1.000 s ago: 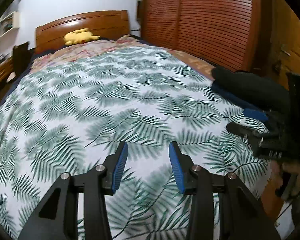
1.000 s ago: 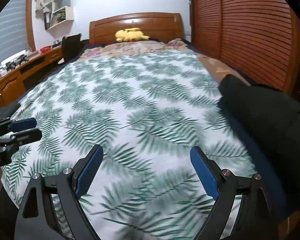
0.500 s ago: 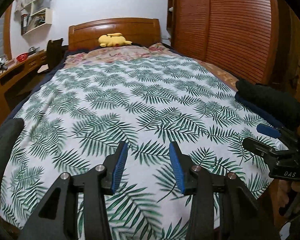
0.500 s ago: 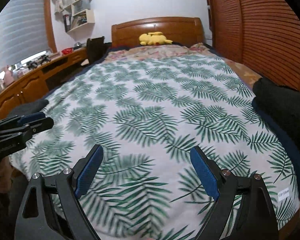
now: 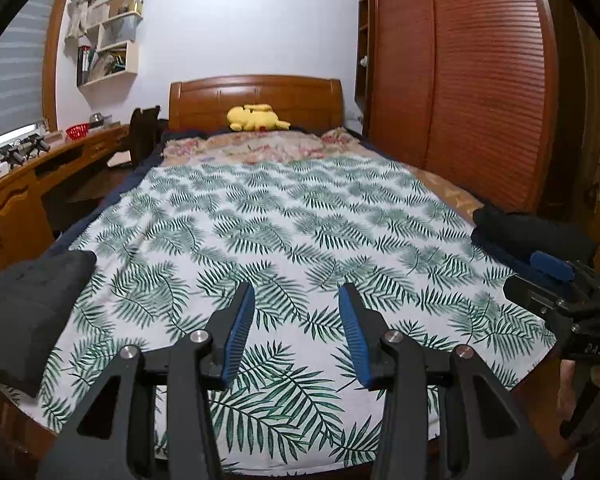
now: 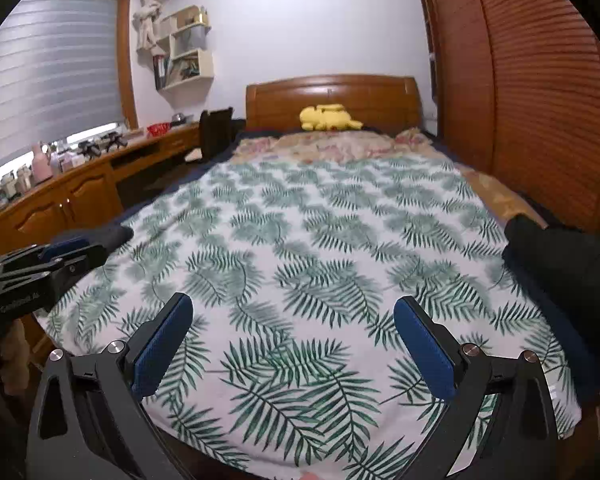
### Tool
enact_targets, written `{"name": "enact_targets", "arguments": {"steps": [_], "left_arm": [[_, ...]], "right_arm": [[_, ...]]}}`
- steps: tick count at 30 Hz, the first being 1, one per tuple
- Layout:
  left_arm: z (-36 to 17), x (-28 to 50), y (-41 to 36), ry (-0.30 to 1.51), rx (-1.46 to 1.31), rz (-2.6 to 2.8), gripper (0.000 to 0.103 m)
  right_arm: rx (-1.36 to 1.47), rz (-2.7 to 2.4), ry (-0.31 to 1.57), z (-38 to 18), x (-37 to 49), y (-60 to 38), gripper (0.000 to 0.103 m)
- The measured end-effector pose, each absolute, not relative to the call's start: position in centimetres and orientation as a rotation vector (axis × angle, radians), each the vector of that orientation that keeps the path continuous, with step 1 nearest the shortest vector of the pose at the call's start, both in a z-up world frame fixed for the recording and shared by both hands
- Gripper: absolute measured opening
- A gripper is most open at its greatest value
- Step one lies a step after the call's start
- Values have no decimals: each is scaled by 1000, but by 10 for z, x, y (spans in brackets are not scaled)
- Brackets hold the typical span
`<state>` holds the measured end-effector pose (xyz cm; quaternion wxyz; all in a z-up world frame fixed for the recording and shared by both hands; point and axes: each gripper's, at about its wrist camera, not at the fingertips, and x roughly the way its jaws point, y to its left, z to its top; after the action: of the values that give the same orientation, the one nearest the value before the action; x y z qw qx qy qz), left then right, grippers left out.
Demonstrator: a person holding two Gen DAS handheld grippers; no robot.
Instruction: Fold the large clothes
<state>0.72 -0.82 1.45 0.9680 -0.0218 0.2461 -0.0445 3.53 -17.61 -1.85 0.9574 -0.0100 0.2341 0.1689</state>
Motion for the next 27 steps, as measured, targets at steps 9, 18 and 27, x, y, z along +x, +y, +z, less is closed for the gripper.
{"name": "enact_targets", "arguments": {"steps": [9,18,27], "left_arm": [[39,-18,-3,433,-52,-82,44],[48,-34,4,397,-62,-57,46],[44,-35,4,400,-60,-46,47]], "right_arm": [[-10,347,393,12,12,-174,102],[-10,308,346,23,1,-182,102],[-12,302,344,23,0,-184,102]]}}
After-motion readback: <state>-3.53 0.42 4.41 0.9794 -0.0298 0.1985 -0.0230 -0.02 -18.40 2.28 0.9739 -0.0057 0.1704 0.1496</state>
